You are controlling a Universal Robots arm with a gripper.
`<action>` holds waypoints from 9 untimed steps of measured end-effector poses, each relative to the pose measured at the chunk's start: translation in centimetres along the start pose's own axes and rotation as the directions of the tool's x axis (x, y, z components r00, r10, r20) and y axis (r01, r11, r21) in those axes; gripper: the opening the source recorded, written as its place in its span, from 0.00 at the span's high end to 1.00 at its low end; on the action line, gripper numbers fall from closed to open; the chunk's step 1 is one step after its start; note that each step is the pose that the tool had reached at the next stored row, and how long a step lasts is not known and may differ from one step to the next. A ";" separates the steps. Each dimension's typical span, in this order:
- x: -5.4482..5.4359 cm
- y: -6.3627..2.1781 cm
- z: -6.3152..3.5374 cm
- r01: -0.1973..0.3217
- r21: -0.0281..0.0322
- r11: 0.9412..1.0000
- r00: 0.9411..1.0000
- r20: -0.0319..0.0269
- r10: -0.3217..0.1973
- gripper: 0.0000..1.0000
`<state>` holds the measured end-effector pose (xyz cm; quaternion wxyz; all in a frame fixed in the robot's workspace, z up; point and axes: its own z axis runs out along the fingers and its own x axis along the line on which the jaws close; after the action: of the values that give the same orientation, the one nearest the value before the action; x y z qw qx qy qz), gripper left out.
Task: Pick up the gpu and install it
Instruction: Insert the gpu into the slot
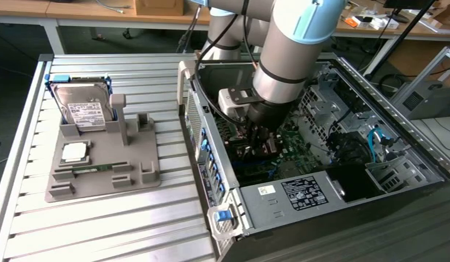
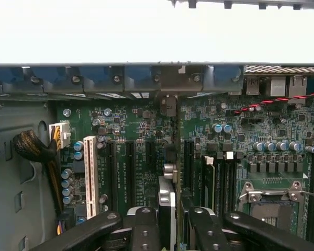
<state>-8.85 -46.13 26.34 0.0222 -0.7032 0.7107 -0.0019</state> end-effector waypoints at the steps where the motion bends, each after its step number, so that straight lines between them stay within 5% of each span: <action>1: 0.0 0.00 -0.01 0.000 0.000 1.000 1.000 0.000 0.000 0.73; 9: -0.5 0.01 0.13 -0.002 0.000 1.000 1.000 0.000 0.002 0.73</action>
<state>-8.85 -45.59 26.22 0.0222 -0.7025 0.7113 -0.0018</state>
